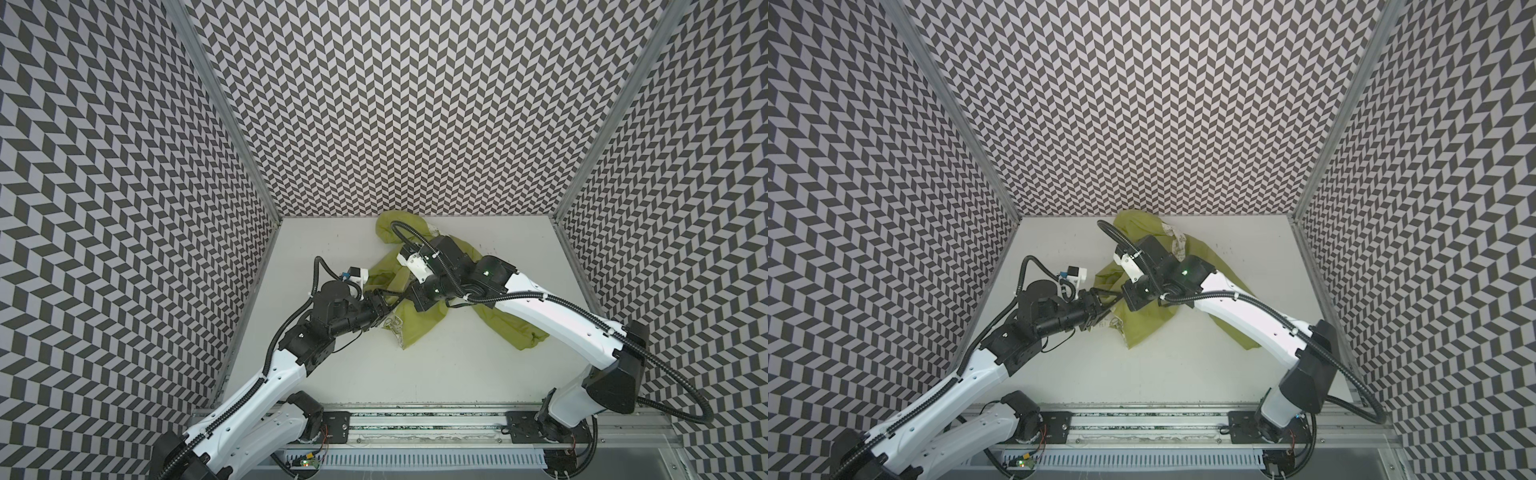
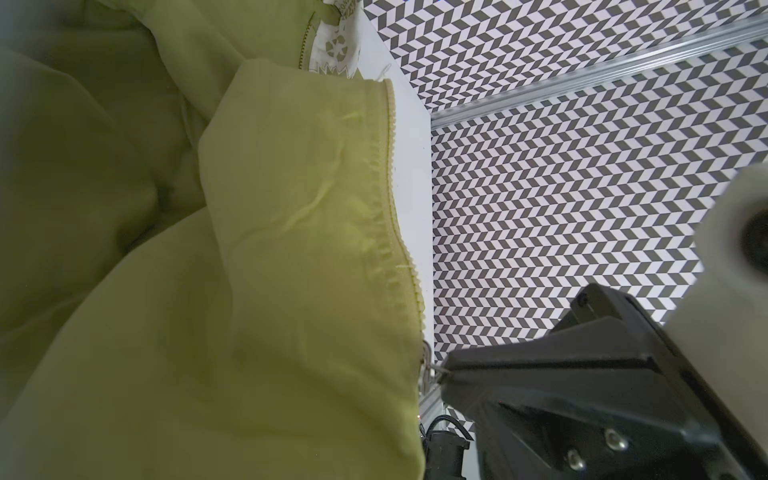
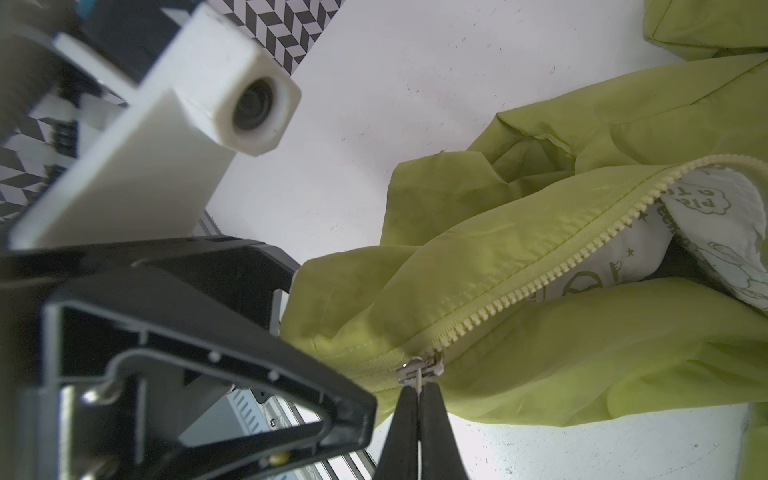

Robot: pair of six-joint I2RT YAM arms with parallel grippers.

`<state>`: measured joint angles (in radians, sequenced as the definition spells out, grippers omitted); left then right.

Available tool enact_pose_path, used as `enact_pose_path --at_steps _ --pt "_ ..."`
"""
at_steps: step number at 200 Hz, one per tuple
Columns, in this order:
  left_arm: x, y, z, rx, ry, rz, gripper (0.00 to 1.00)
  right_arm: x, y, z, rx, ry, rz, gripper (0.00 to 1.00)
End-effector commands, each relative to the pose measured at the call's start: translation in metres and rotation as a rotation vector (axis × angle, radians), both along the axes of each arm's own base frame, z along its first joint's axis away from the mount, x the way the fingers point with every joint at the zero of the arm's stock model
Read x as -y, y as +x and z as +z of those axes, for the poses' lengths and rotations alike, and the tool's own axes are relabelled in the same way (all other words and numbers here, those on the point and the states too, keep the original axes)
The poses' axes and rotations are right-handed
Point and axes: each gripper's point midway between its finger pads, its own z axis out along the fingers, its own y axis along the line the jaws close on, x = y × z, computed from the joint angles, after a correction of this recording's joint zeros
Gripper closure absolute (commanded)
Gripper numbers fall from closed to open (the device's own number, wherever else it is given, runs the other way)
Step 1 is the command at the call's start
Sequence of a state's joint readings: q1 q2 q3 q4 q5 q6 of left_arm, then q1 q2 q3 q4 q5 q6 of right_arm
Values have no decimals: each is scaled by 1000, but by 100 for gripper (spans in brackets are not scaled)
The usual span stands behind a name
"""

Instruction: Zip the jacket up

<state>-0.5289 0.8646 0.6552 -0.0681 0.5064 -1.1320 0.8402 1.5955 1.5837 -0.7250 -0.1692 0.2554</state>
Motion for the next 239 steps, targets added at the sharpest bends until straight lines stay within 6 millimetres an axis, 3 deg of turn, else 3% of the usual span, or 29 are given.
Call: enact_pose_path --at_steps 1,40,77,118,136,142,152,160,187,212,239 --pt "-2 -3 4 22 -16 0 51 2 0 22 33 65 -6 100" --pt "-1 -3 1 16 -17 -1 60 2 0 25 35 68 0 100" --pt "3 -2 -3 -1 -5 -18 62 4 -1 24 32 68 0 100" --pt "4 -4 -5 -10 -3 -30 97 9 2 24 22 84 -14 100" --pt "-1 -6 -9 -27 12 -14 100 17 10 25 14 96 -30 100" --pt "-4 -6 -11 -37 20 -6 100 23 17 24 8 98 -49 97" --pt "-11 -8 -18 -69 40 10 100 36 30 25 0 104 -95 72" --pt "-18 -9 -23 -94 57 24 100 52 46 25 -5 109 -157 60" --pt "-48 -14 -35 -163 115 86 100 111 102 14 -7 88 -385 36" --pt "-66 -15 -38 -198 143 124 100 162 154 -24 -35 -20 -575 28" --pt "-68 -15 -45 -244 154 117 100 191 202 -68 -77 -114 -680 26"
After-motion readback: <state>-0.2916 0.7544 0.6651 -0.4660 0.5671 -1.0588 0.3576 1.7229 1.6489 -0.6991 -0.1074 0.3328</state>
